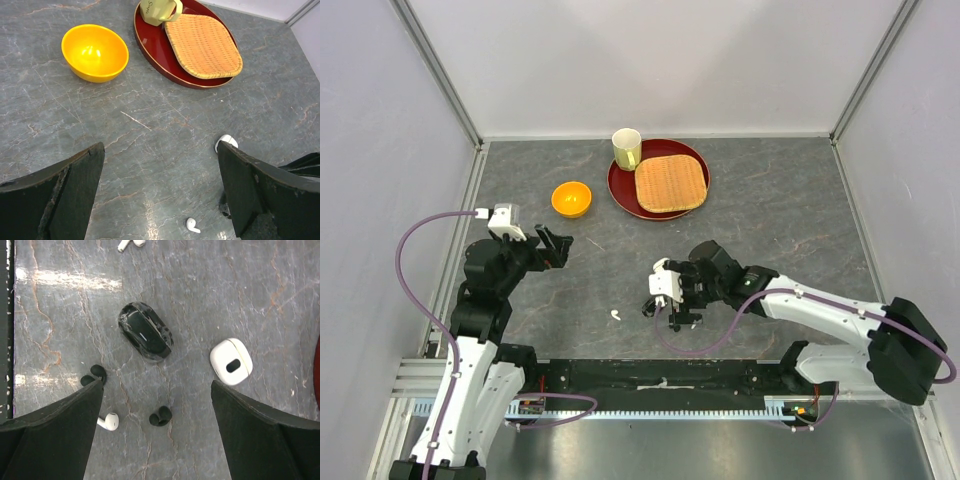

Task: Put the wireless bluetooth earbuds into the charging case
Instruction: Pick up the charging case at the center of the board.

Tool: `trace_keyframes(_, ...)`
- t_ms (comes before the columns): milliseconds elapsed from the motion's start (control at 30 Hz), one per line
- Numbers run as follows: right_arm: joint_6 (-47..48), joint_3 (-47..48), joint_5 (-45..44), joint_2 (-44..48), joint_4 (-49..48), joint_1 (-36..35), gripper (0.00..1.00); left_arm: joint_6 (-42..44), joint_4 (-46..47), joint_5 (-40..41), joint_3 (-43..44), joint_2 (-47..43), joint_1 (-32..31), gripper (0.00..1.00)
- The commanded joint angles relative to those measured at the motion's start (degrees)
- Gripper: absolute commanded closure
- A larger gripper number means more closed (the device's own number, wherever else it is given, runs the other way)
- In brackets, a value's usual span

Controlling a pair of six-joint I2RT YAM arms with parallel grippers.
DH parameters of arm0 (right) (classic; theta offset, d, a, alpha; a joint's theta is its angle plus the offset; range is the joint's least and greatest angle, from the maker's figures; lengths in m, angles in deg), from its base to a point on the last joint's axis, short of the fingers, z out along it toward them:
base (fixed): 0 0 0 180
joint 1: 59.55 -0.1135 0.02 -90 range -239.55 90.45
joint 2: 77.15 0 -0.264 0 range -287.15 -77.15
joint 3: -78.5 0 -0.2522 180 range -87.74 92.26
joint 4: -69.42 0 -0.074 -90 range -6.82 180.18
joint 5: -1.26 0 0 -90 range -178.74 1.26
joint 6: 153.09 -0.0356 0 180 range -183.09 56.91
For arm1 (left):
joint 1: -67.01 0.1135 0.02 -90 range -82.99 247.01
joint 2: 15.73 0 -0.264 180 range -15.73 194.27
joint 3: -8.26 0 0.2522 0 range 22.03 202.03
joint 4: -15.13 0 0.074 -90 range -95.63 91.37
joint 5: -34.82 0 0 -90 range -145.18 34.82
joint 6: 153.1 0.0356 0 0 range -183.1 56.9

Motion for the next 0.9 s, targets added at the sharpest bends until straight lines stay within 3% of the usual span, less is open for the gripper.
trace_keyframes(0, 4.97, 3.47, 5.67, -4.19, -0.11, -0.87, 0.05, 1.14, 1.16, -1.24, 0.87, -0.50, 0.70, 0.00)
trace_keyframes(400, 9.01, 8.30, 12.26, -12.45, 0.60, -1.14, 0.21, 1.23, 1.07, -0.98, 0.87, -1.12, 0.88, 0.00)
trace_keyframes(867, 12.61, 12.35, 12.09, -20.46, 4.55, -1.13, 0.29, 1.14, 0.98, -1.06, 0.87, -1.03, 0.97, 0.00)
